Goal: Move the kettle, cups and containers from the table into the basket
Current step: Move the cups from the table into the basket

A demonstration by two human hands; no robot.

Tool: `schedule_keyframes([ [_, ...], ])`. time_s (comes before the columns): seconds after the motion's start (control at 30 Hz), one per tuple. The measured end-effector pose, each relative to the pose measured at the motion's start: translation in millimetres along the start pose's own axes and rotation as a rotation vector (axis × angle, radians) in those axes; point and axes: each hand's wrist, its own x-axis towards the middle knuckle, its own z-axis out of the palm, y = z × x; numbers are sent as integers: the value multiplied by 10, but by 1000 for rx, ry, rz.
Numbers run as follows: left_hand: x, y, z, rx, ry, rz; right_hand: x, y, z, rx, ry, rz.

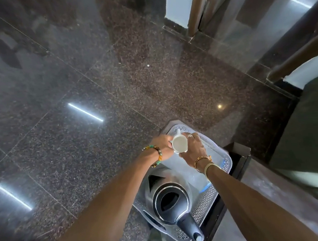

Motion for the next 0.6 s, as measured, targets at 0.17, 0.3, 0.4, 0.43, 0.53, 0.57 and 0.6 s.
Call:
schedule_keyframes([
  [0.17,99,-29,111,44,7,20,156,56,121,-36,-7,13],
  [0.3,109,-67,135,33,33,10,194,73,163,-63,8,9],
  [0.4,37,-53,137,25,37,-6,128,95,122,-37,-8,12],
  [0.43,5,-48,131,21,52,-12,96,99,90,-39,-4,12],
  [0.53,-164,12,106,30,109,-34,-93,140,-100,-50,-5,1],
  [0.57,-229,44,91,44,127,-41,-172,160,-187,-53,-10,-1],
  [0.6,-283,74,76,63,145,-41,-246,187,-265,-57,-11,1],
])
